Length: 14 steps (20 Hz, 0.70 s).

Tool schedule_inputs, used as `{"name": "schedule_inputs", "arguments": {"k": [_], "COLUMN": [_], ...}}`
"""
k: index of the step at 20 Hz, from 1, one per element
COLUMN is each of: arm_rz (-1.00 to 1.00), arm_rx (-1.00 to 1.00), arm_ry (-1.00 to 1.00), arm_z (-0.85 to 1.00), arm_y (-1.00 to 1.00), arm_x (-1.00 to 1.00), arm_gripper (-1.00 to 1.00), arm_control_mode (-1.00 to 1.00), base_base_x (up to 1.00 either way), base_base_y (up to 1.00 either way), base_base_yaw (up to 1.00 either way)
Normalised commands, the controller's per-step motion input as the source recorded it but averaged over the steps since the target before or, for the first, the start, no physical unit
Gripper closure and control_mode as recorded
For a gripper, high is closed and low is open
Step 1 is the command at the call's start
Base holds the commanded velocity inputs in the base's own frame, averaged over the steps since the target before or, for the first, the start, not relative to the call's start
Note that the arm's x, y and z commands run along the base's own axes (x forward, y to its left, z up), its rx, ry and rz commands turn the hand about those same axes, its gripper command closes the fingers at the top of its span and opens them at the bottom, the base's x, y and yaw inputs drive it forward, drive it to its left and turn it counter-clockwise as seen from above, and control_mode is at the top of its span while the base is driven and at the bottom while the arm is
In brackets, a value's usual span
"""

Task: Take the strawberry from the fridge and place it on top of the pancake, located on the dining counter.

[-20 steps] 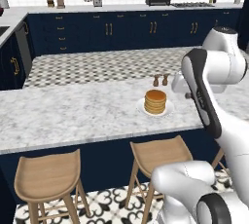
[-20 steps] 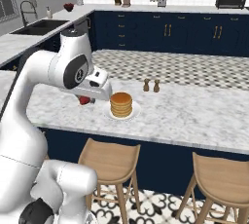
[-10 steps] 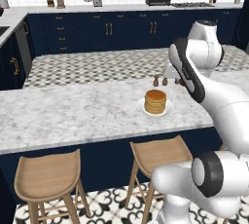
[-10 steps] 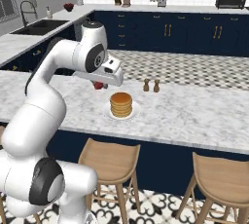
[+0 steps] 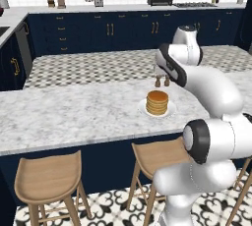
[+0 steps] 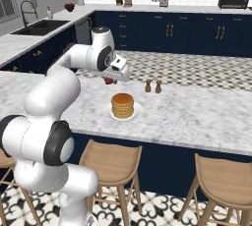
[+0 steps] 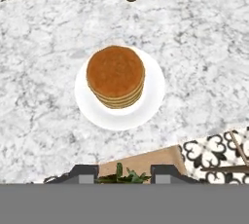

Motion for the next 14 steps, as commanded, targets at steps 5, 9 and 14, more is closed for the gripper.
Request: {"name": "schedule_inputs", "arguments": {"k": [5,9,14], "arm_rz": [-0.06,0.0,0.0], "arm_rx": [-0.01,0.03,0.08], "arm_ry": [-0.01,0.01,0.03], "arm_z": [-0.37,-0.34,-0.37], "arm_y": [0.0,-0.06,-0.03], "arm_x": [1.0,1.0,0.42], "arm_gripper": [1.0,1.0,1.0], "arm_control_mode": [-1.0,-1.0,-1.0], "base_base_x": [0.0,0.0,0.0], "base_base_y": [0.0,0.0,0.0], "base_base_yaw": [0.0,0.0,0.0]}}
